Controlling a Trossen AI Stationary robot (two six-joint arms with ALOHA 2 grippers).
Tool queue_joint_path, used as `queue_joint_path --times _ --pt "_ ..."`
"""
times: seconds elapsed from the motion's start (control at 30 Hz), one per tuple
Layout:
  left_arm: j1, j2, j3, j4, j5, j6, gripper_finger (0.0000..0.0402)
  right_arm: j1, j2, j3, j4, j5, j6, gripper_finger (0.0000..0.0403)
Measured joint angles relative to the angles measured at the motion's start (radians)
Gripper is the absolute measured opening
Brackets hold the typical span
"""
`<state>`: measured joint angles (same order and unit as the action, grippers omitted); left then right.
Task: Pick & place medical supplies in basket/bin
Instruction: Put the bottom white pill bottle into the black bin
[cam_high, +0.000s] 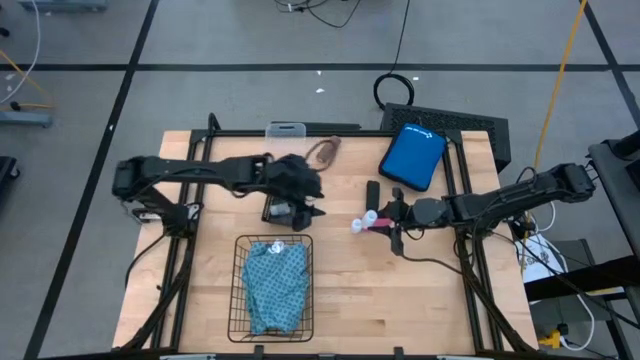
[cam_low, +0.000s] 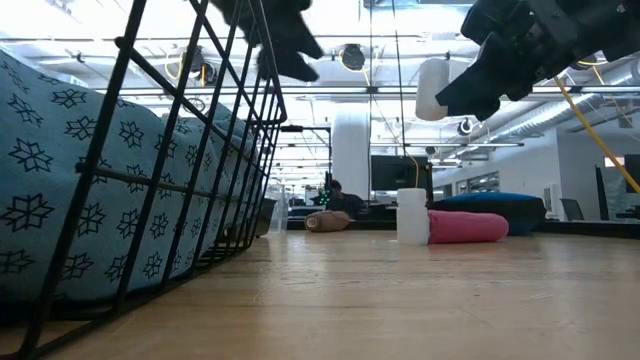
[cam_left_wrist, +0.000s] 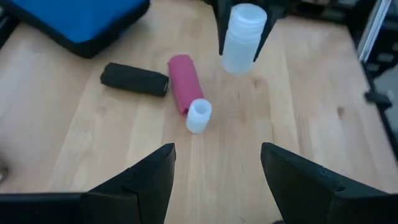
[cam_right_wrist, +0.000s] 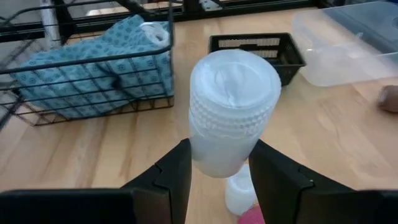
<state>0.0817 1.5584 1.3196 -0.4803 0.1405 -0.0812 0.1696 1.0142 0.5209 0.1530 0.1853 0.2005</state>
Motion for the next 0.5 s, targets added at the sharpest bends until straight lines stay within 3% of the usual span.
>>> queue_joint_path --times 0.2,0.5 --pt "-0.018 0.155 0.241 -0.195 0.000 0.102 0.0246 0.000 0.000 0.000 0.000 -0.008 0.000 0.0135" --pt "-0.025 0.288 0.474 -0.262 0.032 0.136 0.0246 0.000 0.000 0.000 0.005 -0.007 0.004 0.0135"
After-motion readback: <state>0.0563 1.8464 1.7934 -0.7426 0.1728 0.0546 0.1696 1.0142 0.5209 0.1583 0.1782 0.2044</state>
